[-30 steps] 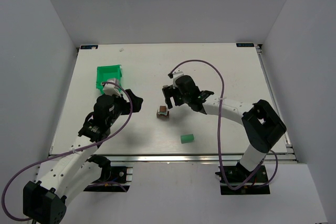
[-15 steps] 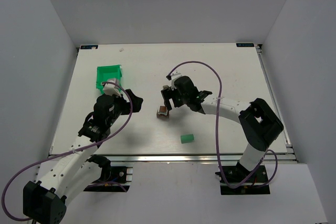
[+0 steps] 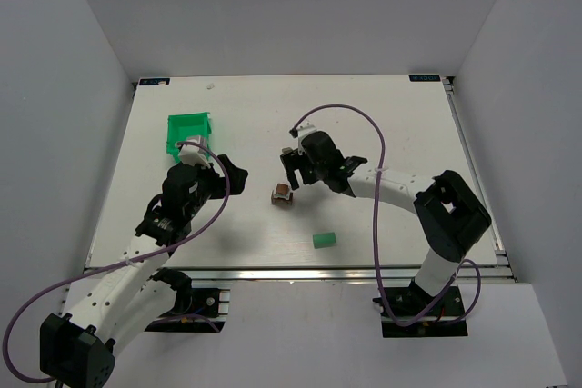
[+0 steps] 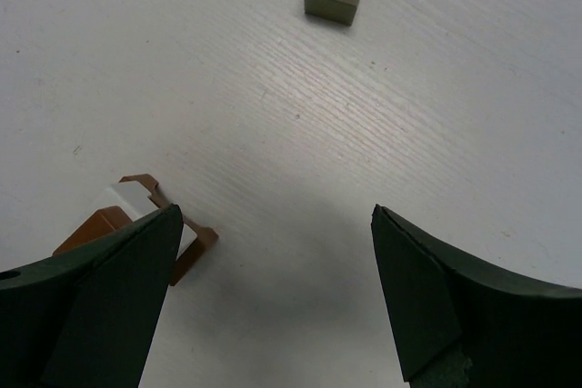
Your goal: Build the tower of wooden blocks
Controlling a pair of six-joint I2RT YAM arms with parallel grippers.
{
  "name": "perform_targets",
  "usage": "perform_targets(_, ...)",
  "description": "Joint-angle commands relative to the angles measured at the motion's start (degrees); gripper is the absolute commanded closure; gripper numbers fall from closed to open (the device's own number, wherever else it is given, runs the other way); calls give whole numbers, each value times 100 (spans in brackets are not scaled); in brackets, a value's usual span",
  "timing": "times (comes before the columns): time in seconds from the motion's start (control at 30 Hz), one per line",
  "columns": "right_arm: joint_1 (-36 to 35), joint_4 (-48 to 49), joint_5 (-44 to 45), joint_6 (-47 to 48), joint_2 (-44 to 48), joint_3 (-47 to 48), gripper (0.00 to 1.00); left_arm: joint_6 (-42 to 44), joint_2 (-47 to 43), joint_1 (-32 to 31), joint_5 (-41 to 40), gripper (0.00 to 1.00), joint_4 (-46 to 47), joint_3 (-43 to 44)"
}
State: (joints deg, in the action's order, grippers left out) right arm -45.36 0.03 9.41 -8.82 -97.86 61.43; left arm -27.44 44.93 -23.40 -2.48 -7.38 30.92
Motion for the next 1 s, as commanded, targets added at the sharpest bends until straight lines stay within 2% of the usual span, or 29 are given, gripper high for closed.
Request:
perform_targets(0.0, 36, 85, 535, 11, 328, 264, 11, 46, -72, -16, 72, 2, -18, 248)
perform_targets(0.17, 63, 32, 1053, 3, 838, 10, 11, 11, -98, -16, 107, 2, -18, 257)
perform_targets(0.33, 72, -345, 818, 213, 1717, -552, 11, 11, -107, -16, 134, 2, -1, 239)
perform_targets(0.43, 63, -583, -209, 757, 2314, -1149, 10, 20, -107, -16, 195, 2, 52, 213)
perform_targets(0.5, 63, -872, -1514, 1214, 2649, -1528, 11, 46, -89, -16, 239, 2, 96, 196)
perform_targets(0.57, 45, -1206, -2107, 1706, 2851, -1783, 10, 55, -72, -16, 239, 2, 105, 196)
perform_targets(0.6, 28, -1329, -2649, 1908, 2861, -1844, 11, 72, -63, -16, 248, 2, 131, 195)
perform_targets(0.63, 10, -1435, -2707, 2076, 2861, -1880, 10, 81, -54, -16, 457, 2, 157, 178)
perform_targets(0.83, -43, -1892, -2339, 2551, 2194, -1942, 11, 169, -45, -16, 573, 2, 158, 151)
perform_targets(0.97, -139, -1972, -2557, 3139, 2078, -2038, 11, 222, -72, -16, 626, 2, 149, 152)
